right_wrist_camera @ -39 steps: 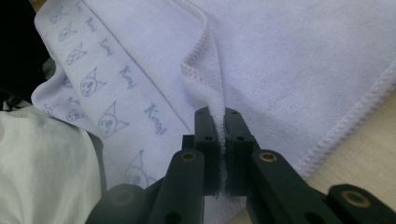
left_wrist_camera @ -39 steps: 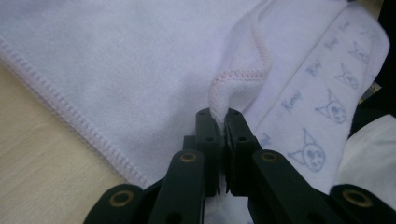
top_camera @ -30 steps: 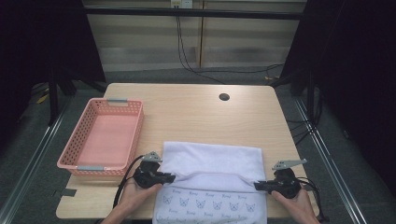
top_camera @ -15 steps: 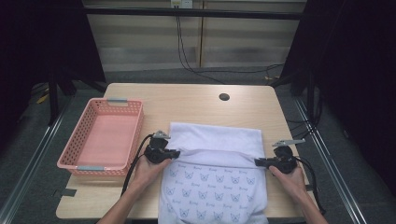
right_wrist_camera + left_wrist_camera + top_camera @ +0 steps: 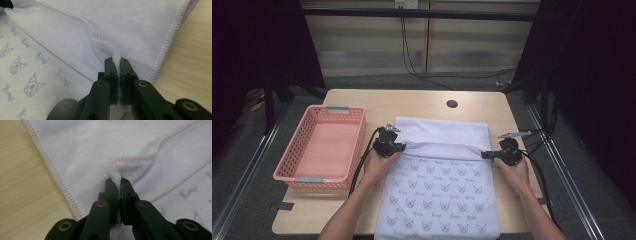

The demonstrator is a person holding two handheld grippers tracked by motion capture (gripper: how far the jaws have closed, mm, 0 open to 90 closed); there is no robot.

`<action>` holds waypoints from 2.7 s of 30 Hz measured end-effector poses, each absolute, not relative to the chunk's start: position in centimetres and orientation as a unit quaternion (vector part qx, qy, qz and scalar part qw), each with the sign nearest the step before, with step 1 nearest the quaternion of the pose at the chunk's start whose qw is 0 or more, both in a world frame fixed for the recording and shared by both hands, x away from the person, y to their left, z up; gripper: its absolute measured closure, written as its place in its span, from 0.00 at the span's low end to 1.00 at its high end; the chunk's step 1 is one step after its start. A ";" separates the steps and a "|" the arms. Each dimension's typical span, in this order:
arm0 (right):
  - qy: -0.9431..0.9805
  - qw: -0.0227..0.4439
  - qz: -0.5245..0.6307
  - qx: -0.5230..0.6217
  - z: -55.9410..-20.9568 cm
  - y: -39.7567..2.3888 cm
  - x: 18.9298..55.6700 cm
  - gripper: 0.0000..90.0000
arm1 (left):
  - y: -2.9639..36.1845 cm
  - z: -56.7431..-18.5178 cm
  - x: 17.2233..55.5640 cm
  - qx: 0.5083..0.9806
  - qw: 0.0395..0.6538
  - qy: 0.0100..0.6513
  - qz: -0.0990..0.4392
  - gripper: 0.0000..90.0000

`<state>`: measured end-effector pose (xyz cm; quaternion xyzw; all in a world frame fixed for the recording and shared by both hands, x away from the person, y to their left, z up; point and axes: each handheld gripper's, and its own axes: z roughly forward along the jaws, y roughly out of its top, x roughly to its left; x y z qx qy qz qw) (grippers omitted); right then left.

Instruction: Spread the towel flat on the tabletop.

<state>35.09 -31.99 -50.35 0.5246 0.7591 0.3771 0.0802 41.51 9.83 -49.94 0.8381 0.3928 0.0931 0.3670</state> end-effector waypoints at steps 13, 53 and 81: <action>0.750 0.103 0.367 0.540 -50.4 -31.1 40.2 0.97 | 9.8 -49.9 45.5 0.833 0.351 0.413 0.114 0.96; 0.727 0.145 0.526 0.416 -34.5 -33.8 35.2 0.97 | 15.2 -34.6 37.0 0.789 0.524 0.303 0.106 0.96; 0.789 0.036 0.498 0.357 -43.8 -32.3 17.5 0.95 | 18.0 -44.2 23.3 0.845 0.465 0.260 0.033 0.94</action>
